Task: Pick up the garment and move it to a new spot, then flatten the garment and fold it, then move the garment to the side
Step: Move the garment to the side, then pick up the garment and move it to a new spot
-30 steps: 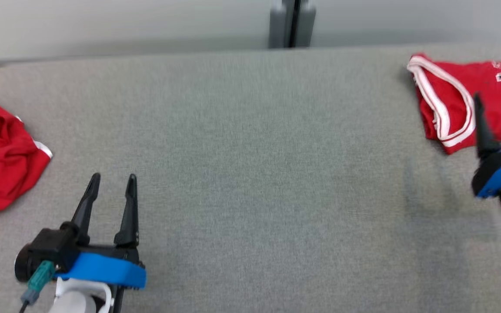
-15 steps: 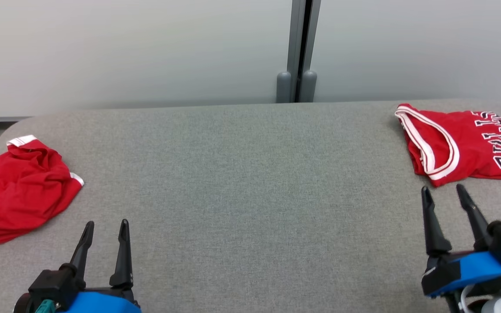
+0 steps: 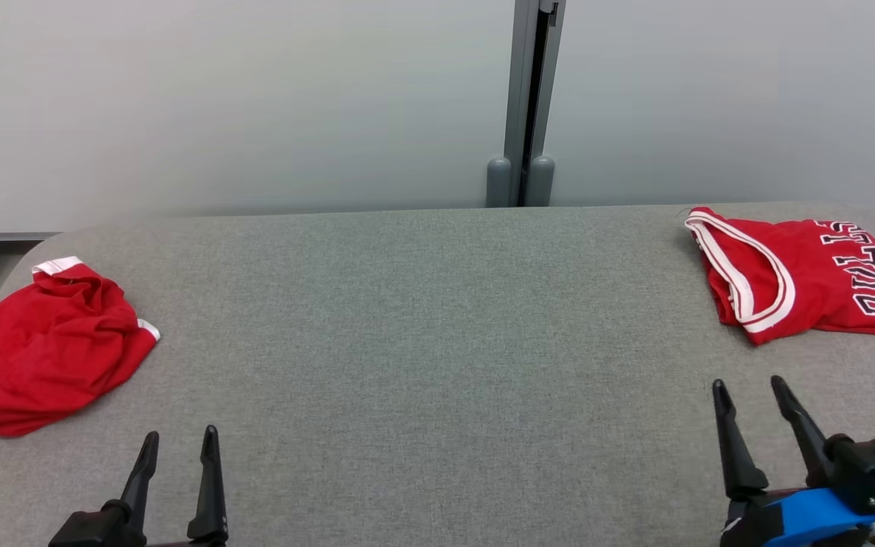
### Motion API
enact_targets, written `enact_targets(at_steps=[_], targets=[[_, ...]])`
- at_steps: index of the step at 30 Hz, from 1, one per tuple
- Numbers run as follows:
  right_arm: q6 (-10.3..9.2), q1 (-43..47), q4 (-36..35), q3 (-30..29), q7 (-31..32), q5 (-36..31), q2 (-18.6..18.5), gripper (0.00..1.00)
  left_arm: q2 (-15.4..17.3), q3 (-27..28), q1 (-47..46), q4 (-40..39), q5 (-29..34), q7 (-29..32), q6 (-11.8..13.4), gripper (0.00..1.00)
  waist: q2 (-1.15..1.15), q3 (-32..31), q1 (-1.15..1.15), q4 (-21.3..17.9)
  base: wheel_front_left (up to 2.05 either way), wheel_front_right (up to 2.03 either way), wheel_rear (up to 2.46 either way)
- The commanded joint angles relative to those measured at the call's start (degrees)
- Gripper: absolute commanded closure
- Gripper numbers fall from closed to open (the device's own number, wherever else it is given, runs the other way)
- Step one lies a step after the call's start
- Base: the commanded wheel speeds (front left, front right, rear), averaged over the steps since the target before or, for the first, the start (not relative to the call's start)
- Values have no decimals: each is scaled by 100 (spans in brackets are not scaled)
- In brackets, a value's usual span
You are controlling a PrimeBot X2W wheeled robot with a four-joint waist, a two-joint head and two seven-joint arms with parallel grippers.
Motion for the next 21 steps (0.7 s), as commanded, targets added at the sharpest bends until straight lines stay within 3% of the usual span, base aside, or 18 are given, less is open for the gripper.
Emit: enact_targets(at_steps=[1,13,21], targets=[[-1,56,5,-53,-29,-7,10,0,0,54,23,15,44,-23,-28,0,0,0,0,-6,0,0,0],[-1,61,74,-41,-27,112,14,0,-94,130,-14,103,168,-23,-138,0,0,12,0,22,0,0,0],[-1,102,124,-4,9,173,14,0,-107,176,-51,126,218,-23,-184,0,0,31,0,324,0,0,0]])
